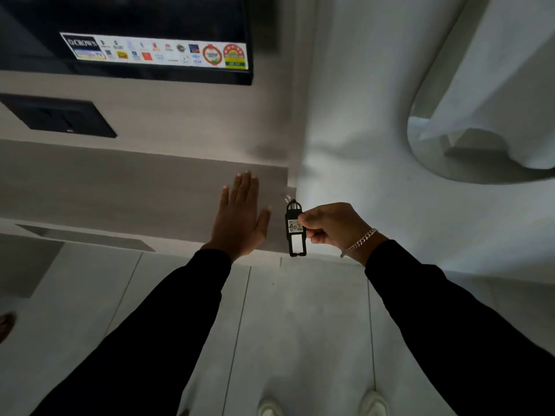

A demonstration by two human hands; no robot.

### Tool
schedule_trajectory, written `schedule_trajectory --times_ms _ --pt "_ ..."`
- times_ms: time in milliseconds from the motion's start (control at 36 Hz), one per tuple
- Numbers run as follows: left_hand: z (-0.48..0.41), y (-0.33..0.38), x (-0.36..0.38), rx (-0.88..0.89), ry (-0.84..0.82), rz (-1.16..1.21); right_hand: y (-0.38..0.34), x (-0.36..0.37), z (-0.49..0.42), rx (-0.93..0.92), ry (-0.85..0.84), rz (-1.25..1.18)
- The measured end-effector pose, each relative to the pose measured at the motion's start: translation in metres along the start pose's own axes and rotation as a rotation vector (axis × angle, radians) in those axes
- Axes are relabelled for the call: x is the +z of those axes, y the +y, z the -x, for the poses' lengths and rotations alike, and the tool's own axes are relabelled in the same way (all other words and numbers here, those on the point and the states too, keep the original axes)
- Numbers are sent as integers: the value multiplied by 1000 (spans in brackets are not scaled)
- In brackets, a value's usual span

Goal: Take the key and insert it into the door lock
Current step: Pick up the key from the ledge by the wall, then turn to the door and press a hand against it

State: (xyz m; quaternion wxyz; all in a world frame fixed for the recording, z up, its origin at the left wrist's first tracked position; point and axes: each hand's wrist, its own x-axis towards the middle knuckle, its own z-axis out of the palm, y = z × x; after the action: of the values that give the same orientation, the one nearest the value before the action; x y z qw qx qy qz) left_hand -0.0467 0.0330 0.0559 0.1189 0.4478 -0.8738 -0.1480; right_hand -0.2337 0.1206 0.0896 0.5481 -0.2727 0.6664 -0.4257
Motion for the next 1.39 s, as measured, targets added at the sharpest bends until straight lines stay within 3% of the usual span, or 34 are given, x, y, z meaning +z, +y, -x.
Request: schedule_trajectory --times_ms 389,778,1056,1389 --pt "23 195 -19 322 114 150 -3 -167 147 -117 85 -198" --pt "-3 457 10 614 199 239 -10 -386 271 -241 279 -154" --pt "-54 607 56 865 223 254 -8 -527 302 -282 442 -156" --pt "-148 760 125 1022 259 312 -9 -690 281 -251 575 -147"
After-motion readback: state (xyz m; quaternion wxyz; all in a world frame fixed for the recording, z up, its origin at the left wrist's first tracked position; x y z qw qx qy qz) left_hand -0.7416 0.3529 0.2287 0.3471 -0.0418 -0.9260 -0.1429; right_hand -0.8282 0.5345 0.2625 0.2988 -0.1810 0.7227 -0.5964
